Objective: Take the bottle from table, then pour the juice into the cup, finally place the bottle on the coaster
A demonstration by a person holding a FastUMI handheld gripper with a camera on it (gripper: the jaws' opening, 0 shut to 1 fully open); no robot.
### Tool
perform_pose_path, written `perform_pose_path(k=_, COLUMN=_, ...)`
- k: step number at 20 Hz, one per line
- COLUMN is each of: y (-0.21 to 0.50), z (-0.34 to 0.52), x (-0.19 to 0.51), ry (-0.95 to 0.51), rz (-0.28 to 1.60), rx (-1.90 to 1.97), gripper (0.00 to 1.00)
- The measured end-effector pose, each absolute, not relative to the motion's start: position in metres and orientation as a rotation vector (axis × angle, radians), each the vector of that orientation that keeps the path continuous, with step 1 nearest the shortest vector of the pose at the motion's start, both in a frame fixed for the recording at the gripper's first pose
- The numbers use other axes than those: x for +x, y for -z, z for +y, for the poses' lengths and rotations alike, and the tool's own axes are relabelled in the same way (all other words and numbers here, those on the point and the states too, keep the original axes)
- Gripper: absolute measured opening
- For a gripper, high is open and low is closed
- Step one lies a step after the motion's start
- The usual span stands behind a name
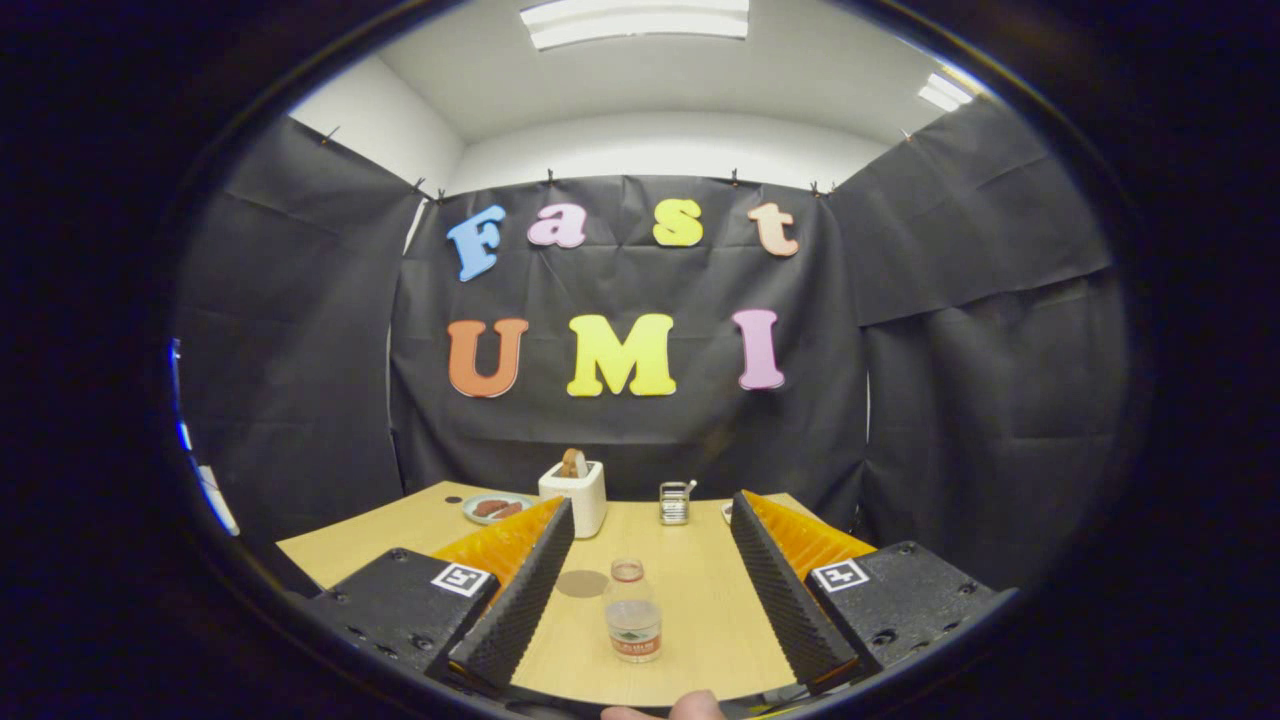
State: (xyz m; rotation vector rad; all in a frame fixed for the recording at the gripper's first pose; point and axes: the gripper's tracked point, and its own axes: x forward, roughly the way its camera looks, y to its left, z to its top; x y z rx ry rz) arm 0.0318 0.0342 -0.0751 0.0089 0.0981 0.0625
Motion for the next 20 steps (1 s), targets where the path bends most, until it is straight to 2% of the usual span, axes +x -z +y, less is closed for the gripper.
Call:
perform_pose_path(k=9, y=0.159, z=0.044, x=0.052, ry=-0.062, rz=0.134, rx=-0.042, gripper=1.00)
perform_pose_path(k=20, y=0.267, z=0.047, x=0.092, ry=-0.045, rz=0.264, rx=-0.073, gripper=1.00)
